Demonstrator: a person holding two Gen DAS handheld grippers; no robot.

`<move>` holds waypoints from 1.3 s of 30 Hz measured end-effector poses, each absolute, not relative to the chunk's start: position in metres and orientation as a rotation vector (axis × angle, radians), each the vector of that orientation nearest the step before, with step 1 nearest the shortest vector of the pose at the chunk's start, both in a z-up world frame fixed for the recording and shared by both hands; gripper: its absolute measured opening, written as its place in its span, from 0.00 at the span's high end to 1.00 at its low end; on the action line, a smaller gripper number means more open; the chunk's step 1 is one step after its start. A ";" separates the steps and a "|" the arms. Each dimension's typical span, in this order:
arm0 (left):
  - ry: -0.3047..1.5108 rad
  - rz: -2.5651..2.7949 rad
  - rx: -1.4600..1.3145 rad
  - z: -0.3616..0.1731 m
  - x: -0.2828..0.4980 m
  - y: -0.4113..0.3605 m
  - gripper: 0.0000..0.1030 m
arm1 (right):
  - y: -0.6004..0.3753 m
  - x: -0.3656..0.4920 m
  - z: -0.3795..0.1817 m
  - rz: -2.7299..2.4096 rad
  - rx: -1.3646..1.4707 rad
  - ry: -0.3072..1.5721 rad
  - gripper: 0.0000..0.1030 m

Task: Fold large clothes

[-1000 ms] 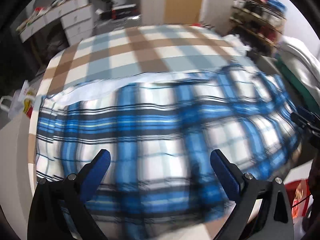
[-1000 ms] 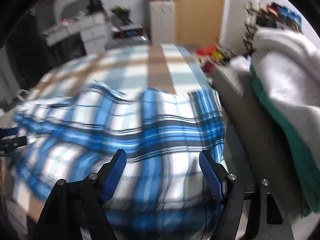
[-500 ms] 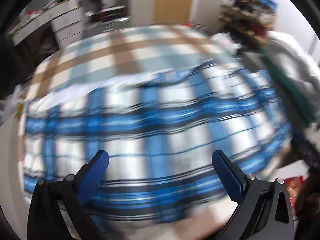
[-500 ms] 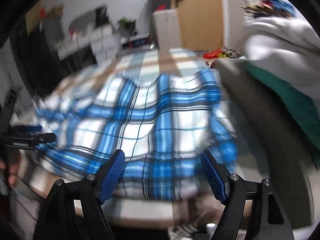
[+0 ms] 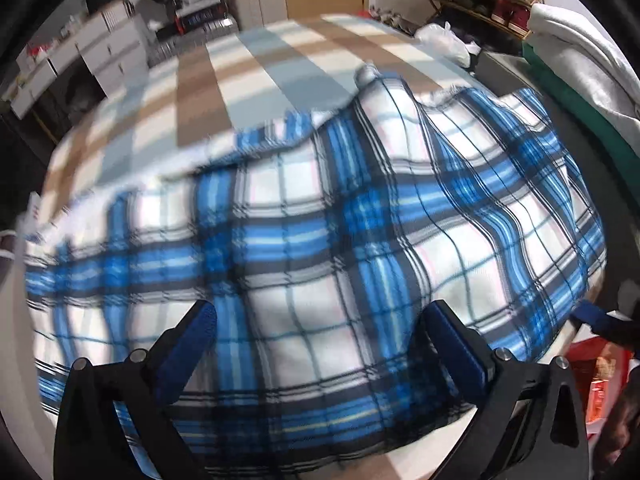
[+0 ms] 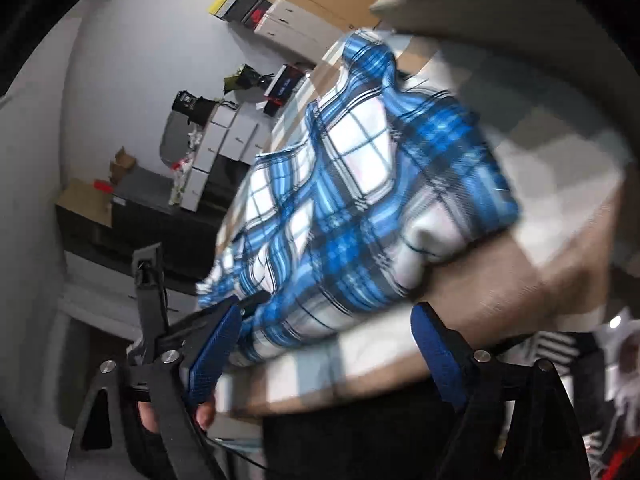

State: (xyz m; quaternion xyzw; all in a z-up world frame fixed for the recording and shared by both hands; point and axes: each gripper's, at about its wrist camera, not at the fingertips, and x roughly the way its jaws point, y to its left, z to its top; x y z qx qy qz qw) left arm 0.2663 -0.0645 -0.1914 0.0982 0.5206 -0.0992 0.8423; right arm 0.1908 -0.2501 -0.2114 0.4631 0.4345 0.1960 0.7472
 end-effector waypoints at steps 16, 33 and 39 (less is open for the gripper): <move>1.141 -0.216 0.164 -0.214 0.271 -0.061 0.01 | -0.179 0.238 -0.167 0.186 0.658 0.875 0.84; 1.103 -0.387 -0.035 -0.171 0.247 -0.116 0.01 | -0.201 0.215 -0.083 0.158 -0.013 0.677 0.93; 1.125 -0.178 0.045 -0.206 0.263 -0.083 0.01 | -0.209 0.211 -0.107 0.172 0.084 0.667 0.93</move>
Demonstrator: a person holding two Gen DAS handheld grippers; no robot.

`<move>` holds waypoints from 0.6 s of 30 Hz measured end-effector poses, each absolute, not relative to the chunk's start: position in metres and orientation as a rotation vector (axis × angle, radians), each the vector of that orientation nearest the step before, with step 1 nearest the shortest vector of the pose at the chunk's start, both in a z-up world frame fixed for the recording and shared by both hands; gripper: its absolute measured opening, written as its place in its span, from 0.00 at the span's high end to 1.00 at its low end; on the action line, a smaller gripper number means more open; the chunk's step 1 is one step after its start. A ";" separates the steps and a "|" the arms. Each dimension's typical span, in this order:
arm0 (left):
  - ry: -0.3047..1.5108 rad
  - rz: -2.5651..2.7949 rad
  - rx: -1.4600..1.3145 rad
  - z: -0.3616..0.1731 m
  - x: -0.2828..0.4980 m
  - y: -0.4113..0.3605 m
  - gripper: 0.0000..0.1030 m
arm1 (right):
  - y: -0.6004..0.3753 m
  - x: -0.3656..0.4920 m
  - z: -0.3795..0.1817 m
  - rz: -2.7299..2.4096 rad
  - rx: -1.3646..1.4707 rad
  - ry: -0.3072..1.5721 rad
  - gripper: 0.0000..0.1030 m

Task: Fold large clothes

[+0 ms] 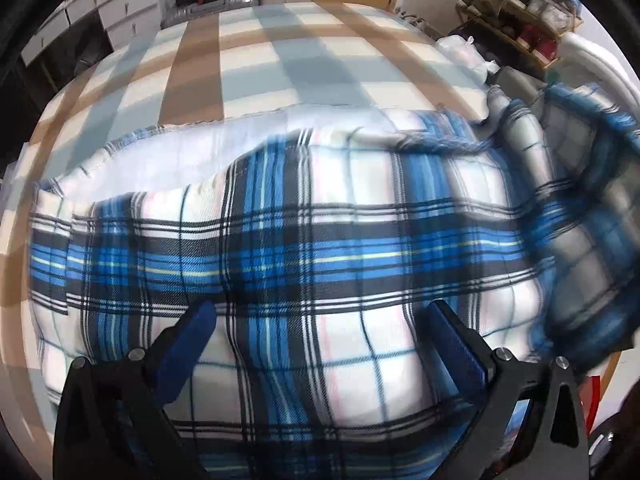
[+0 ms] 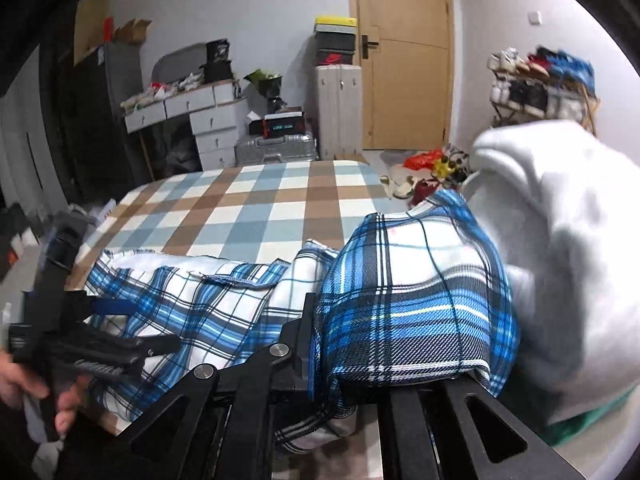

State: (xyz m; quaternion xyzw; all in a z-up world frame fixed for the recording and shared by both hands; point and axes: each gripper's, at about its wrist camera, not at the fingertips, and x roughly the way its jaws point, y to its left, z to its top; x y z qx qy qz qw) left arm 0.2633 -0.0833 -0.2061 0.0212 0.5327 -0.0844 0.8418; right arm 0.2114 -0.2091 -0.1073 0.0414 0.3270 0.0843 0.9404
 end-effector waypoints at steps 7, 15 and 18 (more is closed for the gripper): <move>1.126 -0.089 0.081 -0.208 0.269 -0.107 0.01 | -0.223 0.207 -0.093 0.143 0.070 0.597 0.94; 1.135 -0.255 0.056 -0.206 0.285 -0.151 0.01 | -0.217 0.239 -0.036 0.096 -0.121 0.545 0.95; 1.162 -0.396 -0.127 -0.193 0.284 -0.134 0.01 | -0.191 0.248 -0.018 0.081 -0.320 0.539 0.95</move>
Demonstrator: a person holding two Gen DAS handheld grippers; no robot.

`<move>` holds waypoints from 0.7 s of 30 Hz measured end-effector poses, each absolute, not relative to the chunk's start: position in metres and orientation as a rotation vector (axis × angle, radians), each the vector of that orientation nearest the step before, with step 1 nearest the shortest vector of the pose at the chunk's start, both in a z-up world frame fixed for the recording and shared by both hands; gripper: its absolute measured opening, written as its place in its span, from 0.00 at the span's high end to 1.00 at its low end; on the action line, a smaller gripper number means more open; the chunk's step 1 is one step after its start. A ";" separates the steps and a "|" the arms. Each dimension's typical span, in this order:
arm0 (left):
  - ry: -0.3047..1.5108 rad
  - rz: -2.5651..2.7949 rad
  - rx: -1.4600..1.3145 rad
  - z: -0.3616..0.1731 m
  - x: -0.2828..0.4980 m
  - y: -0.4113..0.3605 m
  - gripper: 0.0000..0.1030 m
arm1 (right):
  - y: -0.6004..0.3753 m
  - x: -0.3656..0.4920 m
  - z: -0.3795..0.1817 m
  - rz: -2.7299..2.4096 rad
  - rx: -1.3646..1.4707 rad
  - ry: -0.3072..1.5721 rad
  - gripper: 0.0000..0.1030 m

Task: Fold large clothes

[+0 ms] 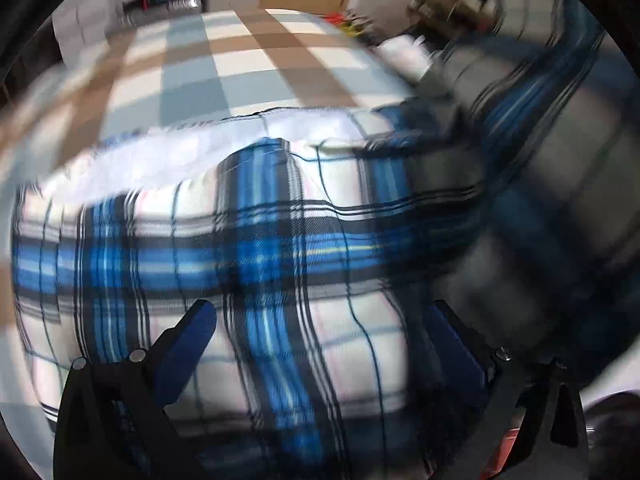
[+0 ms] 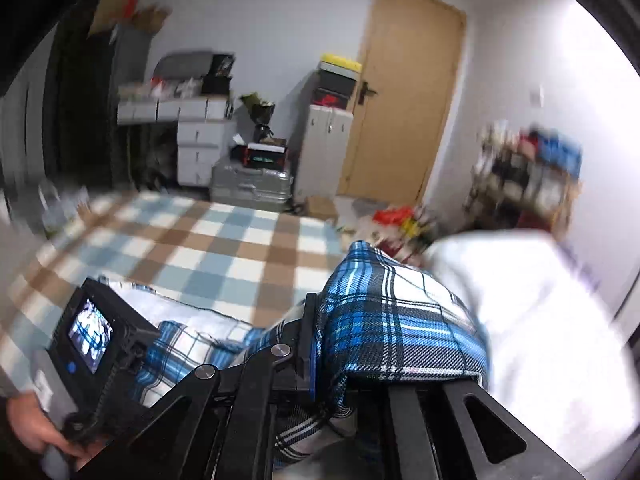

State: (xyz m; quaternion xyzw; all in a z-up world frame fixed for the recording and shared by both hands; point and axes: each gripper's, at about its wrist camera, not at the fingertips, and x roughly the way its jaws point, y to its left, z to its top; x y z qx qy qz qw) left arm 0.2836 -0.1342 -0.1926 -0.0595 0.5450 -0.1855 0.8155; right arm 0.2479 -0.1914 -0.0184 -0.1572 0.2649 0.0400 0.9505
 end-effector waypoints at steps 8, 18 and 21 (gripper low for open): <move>1.022 -0.324 -0.380 -0.152 0.215 0.041 0.01 | -0.048 0.189 -0.089 0.361 -0.744 0.524 0.94; 1.077 -0.341 -0.409 -0.148 0.204 0.078 0.01 | -0.014 0.158 -0.167 0.570 -0.468 0.777 0.33; 1.038 -0.413 -0.377 -0.132 0.208 0.063 0.01 | -0.051 0.157 -0.154 0.605 -0.257 0.812 0.32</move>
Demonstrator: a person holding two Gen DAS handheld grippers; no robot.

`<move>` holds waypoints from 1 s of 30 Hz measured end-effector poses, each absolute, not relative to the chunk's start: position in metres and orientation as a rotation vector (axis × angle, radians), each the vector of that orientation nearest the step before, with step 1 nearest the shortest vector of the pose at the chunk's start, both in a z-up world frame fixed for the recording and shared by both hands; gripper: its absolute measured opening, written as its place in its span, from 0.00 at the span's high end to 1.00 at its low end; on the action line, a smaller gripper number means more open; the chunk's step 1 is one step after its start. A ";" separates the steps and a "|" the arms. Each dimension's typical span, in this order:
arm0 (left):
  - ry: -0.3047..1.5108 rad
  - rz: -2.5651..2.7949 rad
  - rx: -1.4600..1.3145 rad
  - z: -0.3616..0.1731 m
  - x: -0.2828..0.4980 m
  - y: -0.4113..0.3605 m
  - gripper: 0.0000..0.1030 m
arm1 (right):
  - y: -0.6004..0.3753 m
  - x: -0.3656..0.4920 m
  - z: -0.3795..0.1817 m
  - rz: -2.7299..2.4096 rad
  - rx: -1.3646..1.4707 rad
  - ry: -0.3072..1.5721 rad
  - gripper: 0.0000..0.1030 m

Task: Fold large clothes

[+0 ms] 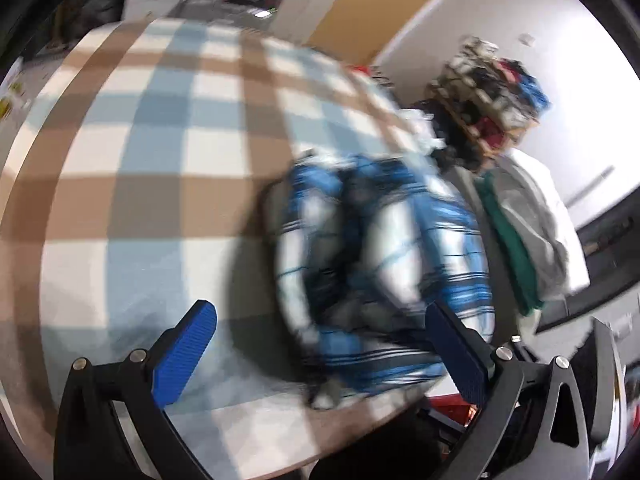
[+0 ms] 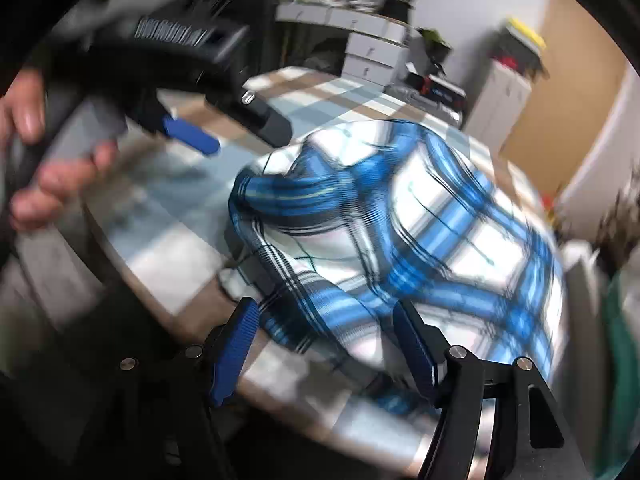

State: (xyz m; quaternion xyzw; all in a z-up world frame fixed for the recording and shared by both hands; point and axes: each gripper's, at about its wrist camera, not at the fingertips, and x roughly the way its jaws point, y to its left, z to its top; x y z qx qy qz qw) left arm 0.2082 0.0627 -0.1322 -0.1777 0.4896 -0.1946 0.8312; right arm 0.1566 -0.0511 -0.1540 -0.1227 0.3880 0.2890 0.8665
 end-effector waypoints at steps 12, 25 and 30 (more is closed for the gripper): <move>1.350 -0.517 -0.166 -0.178 0.270 -0.022 0.47 | -0.189 0.153 -0.131 0.467 0.298 0.672 0.25; 0.999 -1.091 -0.602 -0.139 0.261 0.004 0.89 | -0.242 0.193 -0.194 0.537 0.714 0.841 0.22; 1.204 -0.872 -0.782 -0.229 0.260 0.065 0.89 | -0.234 0.189 -0.192 0.545 0.642 0.852 0.22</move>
